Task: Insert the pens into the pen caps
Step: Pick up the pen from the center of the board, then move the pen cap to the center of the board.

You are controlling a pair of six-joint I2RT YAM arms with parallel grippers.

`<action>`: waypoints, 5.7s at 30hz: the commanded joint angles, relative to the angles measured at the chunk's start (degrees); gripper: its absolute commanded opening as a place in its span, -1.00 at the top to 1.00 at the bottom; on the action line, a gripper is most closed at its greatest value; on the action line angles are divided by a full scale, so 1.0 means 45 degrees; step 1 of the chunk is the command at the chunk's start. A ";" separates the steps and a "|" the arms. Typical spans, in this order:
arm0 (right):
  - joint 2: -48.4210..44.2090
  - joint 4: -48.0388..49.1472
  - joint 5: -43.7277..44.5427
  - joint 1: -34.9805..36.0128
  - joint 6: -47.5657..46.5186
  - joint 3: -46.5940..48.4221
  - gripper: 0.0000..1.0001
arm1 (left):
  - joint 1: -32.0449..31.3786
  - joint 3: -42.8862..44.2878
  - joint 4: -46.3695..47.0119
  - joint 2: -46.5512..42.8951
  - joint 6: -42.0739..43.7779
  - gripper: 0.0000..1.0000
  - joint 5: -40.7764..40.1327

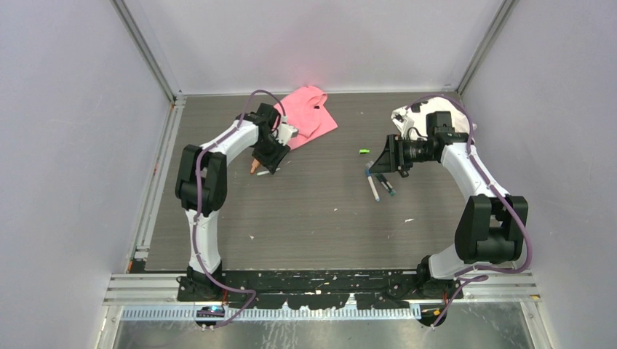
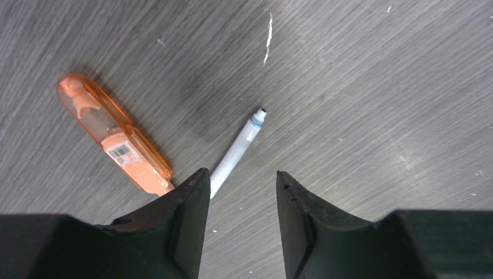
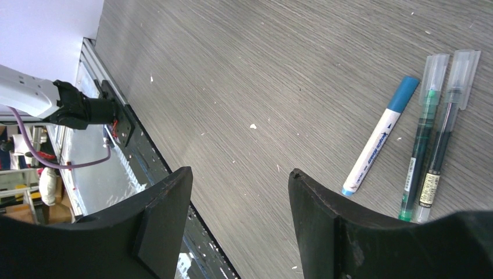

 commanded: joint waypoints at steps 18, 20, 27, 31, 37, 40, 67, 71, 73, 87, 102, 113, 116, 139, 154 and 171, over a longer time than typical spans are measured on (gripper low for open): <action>-0.0038 0.0411 -0.0577 -0.0019 0.0240 0.0065 -0.35 | 0.0296 0.0047 -0.0473 0.0683 -0.0215 0.49 0.0126; -0.0024 0.0408 -0.0607 -0.0019 0.0242 0.0060 -0.35 | 0.0265 -0.0449 -0.0080 0.0477 -0.0519 0.50 -0.0087; -0.0113 0.0458 -0.0715 -0.0019 0.0240 -0.0013 -0.35 | -0.0137 -0.2652 0.1798 -0.0807 -0.1846 0.90 -0.0524; -0.0324 0.0447 -0.0769 -0.0019 0.0240 -0.0158 -0.35 | -0.0392 -0.3782 0.3091 -0.2134 -0.3072 0.99 -0.0098; -0.0621 0.0585 -0.1051 -0.0019 0.0288 -0.0471 -0.35 | -0.0490 -0.5706 0.6140 -0.5454 -0.6529 0.99 0.1662; -0.0737 0.0876 -0.1411 -0.0001 0.0531 -0.0689 -0.35 | -0.0489 -0.7584 0.9448 -0.7206 -0.9711 0.99 0.3115; 0.7549 -0.7117 0.2472 0.0856 -1.7711 0.9024 -0.12 | -0.2032 -1.2430 1.1196 -1.2073 -1.1963 0.98 0.1636; 0.8083 -0.5609 0.3003 0.1136 -1.8103 0.8875 -0.17 | -0.2033 -1.2473 1.1176 -1.2108 -1.1913 0.99 0.1486; 0.8496 -0.5589 0.3118 0.1283 -1.8237 0.9264 -0.17 | -0.2032 -1.2309 1.1103 -1.1914 -1.1846 0.99 0.1518; 1.0276 -0.4866 0.4402 0.1926 -1.7340 1.0719 -0.14 | -0.2033 -1.1877 1.0857 -1.1437 -1.1683 0.99 0.1550; 1.0014 -0.4385 0.4045 0.2009 -1.9049 1.0683 -0.20 | -0.2033 -1.1961 1.0832 -1.1455 -1.1722 0.99 0.1569; 1.0556 -0.4612 0.4543 0.2349 -1.9897 1.1177 -0.16 | -0.2022 -1.1891 1.0959 -1.1133 -1.1778 0.99 0.1654; 1.0730 -0.4529 0.4710 0.2446 -1.9863 1.1231 -0.13 | -0.2033 -1.1858 1.1027 -1.0982 -1.1834 0.99 0.1787; 1.1174 -0.4944 0.5399 0.2853 -1.9575 1.1609 0.78 | -0.2032 -1.1944 1.1147 -1.1130 -1.1956 0.99 0.1881; 0.7726 -0.0447 0.5125 0.4983 -1.1869 0.6597 0.84 | -0.2033 -1.2786 1.1284 -1.2322 -1.2503 0.99 0.1222; 0.6836 0.4659 1.0603 0.8969 0.0502 0.4587 0.51 | -0.2016 -1.5012 1.0836 -1.6343 -1.3789 0.99 -0.1323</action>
